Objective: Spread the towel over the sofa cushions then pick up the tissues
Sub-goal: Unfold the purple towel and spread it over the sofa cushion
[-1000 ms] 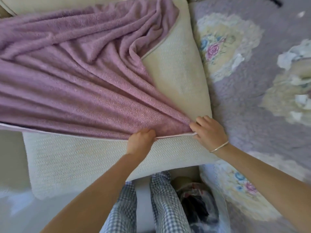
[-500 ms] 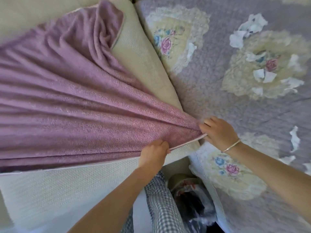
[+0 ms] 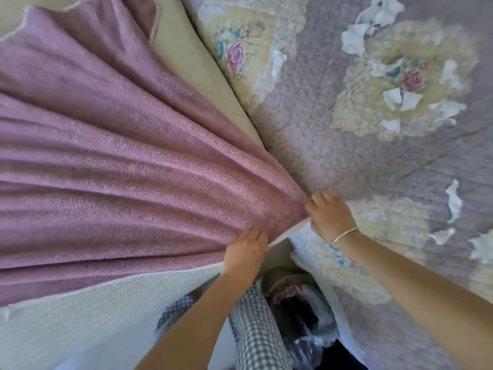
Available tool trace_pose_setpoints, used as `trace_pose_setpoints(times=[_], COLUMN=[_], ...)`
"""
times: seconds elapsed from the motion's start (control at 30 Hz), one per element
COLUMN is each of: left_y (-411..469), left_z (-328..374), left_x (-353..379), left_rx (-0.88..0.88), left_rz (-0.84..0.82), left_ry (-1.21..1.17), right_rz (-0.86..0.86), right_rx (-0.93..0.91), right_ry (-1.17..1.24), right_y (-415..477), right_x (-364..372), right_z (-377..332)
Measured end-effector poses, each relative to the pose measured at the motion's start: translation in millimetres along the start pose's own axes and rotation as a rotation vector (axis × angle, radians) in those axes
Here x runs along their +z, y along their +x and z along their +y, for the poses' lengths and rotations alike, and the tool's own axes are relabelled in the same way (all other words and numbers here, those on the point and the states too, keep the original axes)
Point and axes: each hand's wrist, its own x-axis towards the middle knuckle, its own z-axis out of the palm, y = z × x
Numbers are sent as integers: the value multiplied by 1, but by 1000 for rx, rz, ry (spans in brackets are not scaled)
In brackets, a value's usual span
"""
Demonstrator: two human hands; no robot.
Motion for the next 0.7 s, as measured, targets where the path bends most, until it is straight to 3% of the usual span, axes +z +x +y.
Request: trace_pose_setpoints(times=[0.2,0.4,0.5,0.7], left_y=[-21,-52,-63,-90], left_z=[-29,-74,-94,-132], left_x=[19,15,8,-8], left_rx=[-100,28,4,-115], left_rz=[-100,79,170,164], left_ry=[184,348,403,382], right_rz=[18,49,30,-19], right_rx=[-262,-426,-493,-397], right_ry=[50,132,115,-2], right_y=[-2,11,19,30], right_x=[-4,-9,-14,-20], right_z=[-44,-105,-136,-177])
